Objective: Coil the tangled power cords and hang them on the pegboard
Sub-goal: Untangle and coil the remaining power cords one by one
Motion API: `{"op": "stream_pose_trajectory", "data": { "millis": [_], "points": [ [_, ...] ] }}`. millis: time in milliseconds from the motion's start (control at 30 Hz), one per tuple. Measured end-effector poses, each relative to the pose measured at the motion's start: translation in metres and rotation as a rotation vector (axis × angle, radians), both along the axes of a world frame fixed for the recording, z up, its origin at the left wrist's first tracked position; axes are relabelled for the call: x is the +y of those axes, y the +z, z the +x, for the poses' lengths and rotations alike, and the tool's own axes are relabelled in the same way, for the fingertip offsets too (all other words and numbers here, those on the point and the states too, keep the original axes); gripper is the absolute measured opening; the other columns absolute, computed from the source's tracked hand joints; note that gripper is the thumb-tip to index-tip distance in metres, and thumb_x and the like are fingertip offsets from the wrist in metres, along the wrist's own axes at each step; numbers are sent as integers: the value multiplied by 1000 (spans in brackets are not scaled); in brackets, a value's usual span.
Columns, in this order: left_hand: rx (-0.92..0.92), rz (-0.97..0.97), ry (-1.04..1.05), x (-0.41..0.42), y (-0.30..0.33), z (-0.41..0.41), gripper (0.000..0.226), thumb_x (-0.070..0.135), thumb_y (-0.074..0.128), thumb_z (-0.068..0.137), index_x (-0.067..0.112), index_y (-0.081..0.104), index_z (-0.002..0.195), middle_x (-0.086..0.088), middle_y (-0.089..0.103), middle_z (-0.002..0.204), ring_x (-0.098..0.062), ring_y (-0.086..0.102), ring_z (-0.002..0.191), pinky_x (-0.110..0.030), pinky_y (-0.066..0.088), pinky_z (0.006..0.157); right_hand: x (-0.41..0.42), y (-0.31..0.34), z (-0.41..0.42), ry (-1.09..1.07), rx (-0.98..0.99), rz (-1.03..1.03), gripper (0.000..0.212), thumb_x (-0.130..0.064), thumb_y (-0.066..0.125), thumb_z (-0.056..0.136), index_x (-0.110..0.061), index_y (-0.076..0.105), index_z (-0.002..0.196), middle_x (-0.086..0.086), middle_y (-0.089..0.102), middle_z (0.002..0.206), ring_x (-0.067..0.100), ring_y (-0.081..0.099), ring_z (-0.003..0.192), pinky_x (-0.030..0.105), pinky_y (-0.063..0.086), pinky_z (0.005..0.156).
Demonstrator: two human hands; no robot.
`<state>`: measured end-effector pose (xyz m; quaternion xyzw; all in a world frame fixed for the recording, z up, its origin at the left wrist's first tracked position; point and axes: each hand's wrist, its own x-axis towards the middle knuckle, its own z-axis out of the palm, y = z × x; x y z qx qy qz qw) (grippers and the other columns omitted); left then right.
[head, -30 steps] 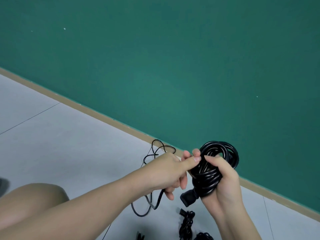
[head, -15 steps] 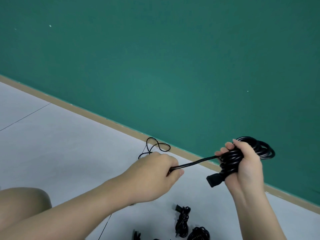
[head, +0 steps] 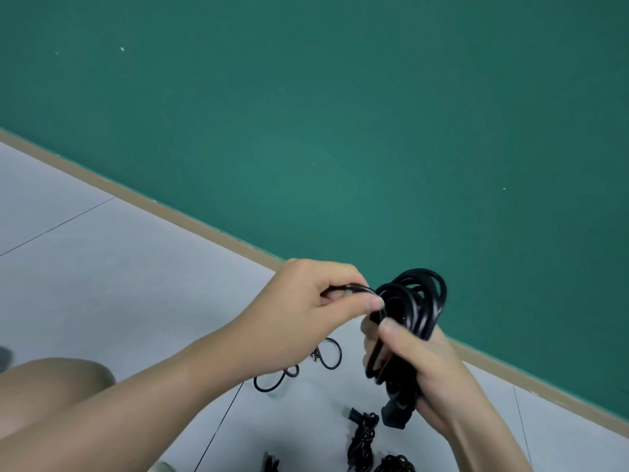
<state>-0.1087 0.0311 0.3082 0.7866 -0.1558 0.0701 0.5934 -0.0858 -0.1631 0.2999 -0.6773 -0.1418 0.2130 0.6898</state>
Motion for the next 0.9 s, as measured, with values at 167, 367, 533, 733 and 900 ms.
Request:
{"op": "stream_pose_trajectory", "data": {
  "millis": [167,367,533,733,900],
  "points": [
    [212,64,-39,6,1,1,40,41,88,78,9,65,71,-5,46,55,-17,38,56,-32,32,56,8,-3,-6,263,35,-120,30,-22,75,65,-15,70,94,7,51,74,13,50,62,31,46,60],
    [275,155,-3,11,1,0,62,63,83,70,7,55,69,-2,42,57,-16,34,56,-33,26,55,-2,-14,-8,359,234,162,34,-2,64,67,-1,57,101,14,48,84,22,46,65,34,44,63],
    [49,0,29,10,12,0,42,42,58,103,14,65,72,-3,34,59,-15,30,55,-31,26,52,-14,0,8,406,400,854,42,5,44,83,-1,42,125,14,46,99,23,50,83,33,40,73],
    [281,2,-49,-10,-2,-7,46,40,48,108,17,66,73,3,32,53,-17,26,48,-27,23,48,-13,1,8,3,227,637,50,-14,78,57,-1,65,104,16,58,94,22,56,76,29,51,68],
    [431,-33,-115,-25,-3,-9,48,37,45,109,16,65,71,13,34,45,-8,26,39,-20,24,40,-7,-2,4,-149,137,478,61,-28,83,41,0,77,96,20,71,116,31,68,112,38,55,96]
  ]
}}
